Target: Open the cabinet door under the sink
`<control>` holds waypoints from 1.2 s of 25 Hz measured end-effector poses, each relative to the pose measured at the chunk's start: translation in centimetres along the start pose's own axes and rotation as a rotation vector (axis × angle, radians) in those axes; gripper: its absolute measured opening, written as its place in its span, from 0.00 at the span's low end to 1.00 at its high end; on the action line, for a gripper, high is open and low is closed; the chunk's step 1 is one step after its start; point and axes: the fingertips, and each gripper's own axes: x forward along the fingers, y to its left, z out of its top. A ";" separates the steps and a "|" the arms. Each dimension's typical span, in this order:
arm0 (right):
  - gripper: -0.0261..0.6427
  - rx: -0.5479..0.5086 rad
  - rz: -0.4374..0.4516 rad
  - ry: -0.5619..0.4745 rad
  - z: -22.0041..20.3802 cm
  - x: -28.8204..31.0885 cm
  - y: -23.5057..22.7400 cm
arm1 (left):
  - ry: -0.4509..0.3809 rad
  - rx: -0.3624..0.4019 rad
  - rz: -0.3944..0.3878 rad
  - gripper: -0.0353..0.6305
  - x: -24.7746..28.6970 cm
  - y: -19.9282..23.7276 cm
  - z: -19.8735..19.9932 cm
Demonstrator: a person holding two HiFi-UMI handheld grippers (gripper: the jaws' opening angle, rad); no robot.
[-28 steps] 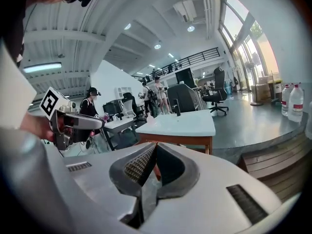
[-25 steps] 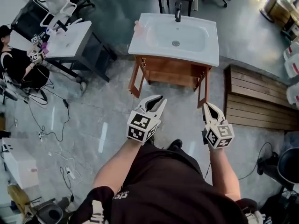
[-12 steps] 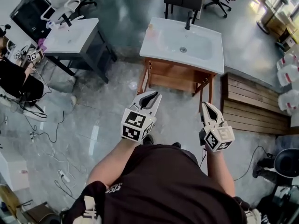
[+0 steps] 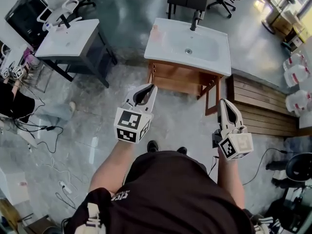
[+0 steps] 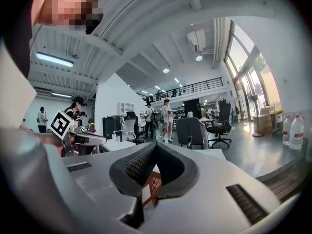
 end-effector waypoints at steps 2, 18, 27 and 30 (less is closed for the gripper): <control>0.06 -0.010 -0.003 -0.016 1.0 0.1 -0.9 | -0.008 -0.012 0.027 0.10 0.7 0.1 0.7; 0.06 -0.042 0.090 0.011 -0.6 -1.1 -4.3 | 0.011 -0.001 0.020 0.08 5.0 -6.7 2.0; 0.06 -0.010 0.055 -0.018 0.4 -3.2 -5.3 | 0.022 0.003 0.033 0.08 4.9 -8.1 1.8; 0.06 0.005 0.059 -0.015 0.0 -3.7 -5.7 | 0.031 0.000 0.033 0.08 5.1 -8.6 1.6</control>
